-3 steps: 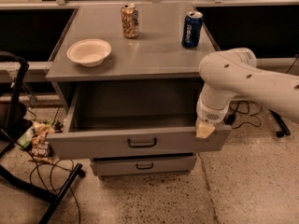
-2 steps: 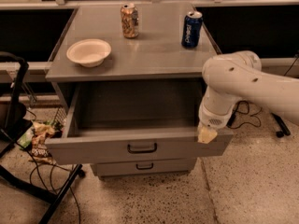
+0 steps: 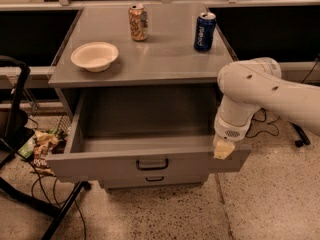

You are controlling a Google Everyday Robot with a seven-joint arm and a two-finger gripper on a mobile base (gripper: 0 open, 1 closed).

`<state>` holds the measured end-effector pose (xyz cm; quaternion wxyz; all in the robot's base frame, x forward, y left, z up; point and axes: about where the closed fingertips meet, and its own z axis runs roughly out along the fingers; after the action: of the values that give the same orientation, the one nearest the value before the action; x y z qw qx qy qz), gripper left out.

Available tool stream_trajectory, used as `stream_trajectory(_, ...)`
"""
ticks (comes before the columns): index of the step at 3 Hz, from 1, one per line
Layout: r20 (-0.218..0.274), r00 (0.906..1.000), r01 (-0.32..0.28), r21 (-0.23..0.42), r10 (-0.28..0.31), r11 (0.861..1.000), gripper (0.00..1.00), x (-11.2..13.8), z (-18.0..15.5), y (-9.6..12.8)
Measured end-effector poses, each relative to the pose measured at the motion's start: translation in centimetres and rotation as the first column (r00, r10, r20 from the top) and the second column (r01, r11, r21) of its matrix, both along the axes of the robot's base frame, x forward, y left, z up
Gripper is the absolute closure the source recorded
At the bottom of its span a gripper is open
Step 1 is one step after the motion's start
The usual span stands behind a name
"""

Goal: Open top drawer

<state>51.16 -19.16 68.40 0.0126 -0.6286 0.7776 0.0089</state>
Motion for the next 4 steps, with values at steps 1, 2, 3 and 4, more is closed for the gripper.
stream_trajectory(1,-0.021,0.9998,0.008,-0.001,-0.008,1.000,1.00,-1.2,-0.1,-0.4)
stream_trajectory(2,-0.021,0.9997,0.009,-0.001,-0.009,1.000,1.00,-1.2,-0.1,-0.4)
stream_trajectory(3,-0.039,0.9991,0.014,-0.001,-0.014,1.000,1.00,-2.2,-0.3,-0.6)
stream_trajectory(4,-0.040,0.9991,0.014,-0.001,-0.014,1.000,1.00,-2.3,-0.2,-0.6)
